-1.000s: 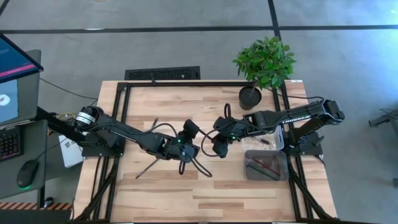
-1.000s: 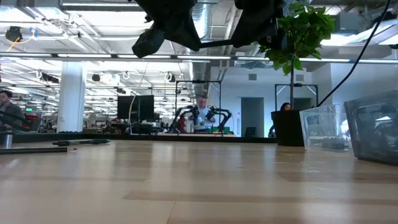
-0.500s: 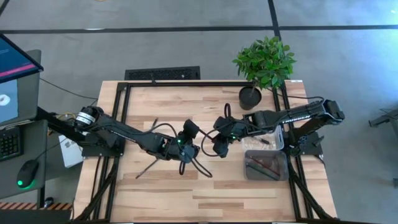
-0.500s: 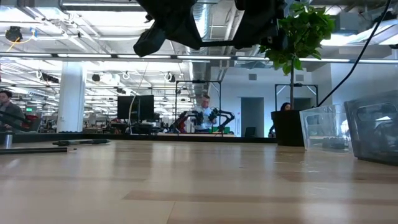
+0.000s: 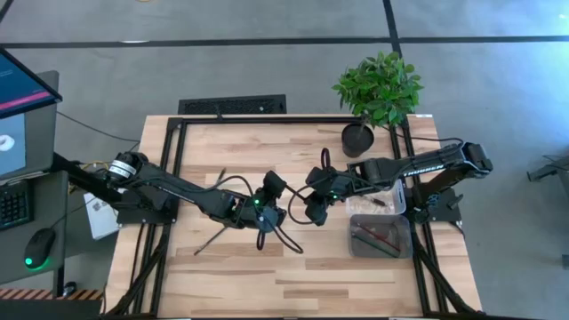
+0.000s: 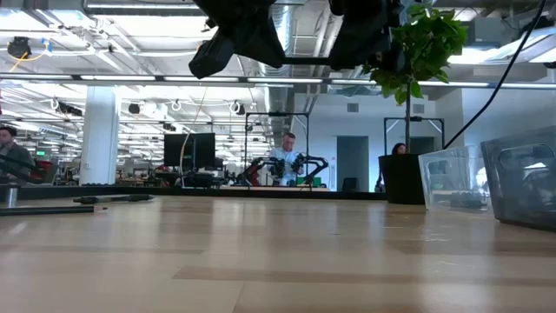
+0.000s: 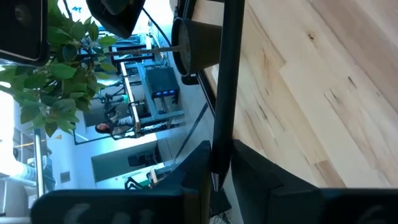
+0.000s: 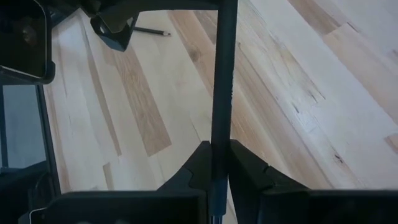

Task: Sort pens & pencils
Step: Put the bottom black pen into the white transparent bin

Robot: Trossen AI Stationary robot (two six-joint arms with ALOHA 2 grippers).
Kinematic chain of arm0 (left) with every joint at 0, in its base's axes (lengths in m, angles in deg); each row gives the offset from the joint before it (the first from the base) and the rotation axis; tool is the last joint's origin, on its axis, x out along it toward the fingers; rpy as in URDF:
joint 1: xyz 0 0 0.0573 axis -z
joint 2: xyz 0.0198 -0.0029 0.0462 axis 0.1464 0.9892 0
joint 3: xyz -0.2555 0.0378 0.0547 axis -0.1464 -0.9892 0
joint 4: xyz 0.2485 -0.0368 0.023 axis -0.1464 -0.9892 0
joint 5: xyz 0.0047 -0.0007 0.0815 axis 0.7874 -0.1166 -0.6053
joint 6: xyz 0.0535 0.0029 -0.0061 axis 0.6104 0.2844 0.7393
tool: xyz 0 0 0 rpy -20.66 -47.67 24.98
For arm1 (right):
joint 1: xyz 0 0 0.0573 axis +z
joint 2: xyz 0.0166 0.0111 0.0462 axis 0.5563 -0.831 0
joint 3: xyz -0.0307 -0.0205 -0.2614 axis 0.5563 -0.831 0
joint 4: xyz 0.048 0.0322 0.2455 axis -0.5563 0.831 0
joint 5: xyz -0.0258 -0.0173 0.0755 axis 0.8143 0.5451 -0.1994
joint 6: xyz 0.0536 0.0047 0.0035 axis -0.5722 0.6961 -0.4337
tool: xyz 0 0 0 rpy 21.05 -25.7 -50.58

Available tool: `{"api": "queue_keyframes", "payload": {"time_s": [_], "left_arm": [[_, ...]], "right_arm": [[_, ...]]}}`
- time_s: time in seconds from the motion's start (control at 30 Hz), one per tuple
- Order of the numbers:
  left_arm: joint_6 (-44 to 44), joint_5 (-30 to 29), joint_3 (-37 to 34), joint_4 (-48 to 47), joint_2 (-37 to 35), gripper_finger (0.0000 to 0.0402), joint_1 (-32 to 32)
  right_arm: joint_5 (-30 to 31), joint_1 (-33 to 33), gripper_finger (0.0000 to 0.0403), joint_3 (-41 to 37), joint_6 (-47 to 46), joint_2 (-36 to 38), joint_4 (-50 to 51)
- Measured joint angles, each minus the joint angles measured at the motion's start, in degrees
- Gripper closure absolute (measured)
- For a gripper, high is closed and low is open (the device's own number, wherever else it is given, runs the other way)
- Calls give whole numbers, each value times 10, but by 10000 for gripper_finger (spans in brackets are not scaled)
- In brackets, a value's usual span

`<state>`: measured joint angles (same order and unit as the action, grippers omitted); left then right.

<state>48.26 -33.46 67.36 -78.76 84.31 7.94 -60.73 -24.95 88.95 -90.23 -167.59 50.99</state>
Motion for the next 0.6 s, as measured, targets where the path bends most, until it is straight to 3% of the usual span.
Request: {"api": "queue_keyframes", "payload": {"time_s": [0.6], "left_arm": [[-22, 6, 0, -13, 0, 353, -1]], "right_arm": [[-4, 1, 349, 0, -3, 0, 24]]}}
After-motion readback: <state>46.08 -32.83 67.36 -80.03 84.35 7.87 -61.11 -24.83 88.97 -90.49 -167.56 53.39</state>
